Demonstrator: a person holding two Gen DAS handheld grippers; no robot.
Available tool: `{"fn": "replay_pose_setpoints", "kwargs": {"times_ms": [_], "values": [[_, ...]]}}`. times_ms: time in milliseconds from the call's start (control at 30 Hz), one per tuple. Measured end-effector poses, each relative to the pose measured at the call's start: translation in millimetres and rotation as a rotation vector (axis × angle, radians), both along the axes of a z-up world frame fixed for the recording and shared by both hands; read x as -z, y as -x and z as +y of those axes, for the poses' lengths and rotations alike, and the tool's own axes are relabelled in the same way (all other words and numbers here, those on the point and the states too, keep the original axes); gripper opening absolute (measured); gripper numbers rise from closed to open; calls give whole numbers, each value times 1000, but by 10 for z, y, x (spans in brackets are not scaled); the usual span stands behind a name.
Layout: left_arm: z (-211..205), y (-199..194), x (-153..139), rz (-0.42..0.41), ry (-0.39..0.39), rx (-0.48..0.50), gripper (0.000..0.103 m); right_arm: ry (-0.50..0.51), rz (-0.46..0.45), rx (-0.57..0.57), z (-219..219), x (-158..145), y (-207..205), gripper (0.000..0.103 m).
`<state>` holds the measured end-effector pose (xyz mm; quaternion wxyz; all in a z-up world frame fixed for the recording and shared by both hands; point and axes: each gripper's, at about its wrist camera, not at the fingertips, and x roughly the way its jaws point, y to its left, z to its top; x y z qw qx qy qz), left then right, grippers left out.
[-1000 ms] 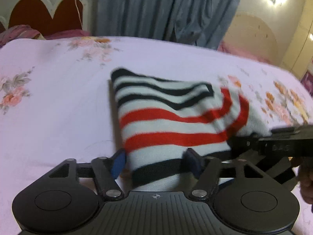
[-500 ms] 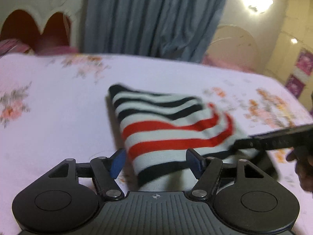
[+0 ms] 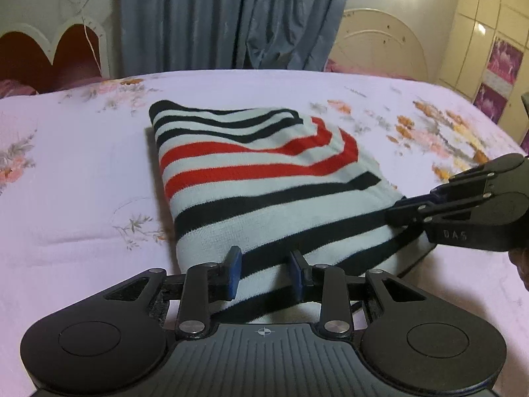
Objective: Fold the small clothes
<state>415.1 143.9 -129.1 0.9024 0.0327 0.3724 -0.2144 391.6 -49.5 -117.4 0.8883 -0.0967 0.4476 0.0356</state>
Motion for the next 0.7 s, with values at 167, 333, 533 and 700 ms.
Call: {"fn": "replay_pose_setpoints", "kwargs": {"times_ms": [167,333,533,700], "values": [[23,52,-13,12,-5,-25,32,-43,8,10,-62,5,-13,7],[46,186,22,15,-25,-53,32,-57,25,-2,-88,42,174,10],[40,190,62,16,-51,-82,32,-94,11,20,-134,96,182,11],[-1,207,63,7,-68,-105,32,-100,-6,27,-138,109,213,11]]}}
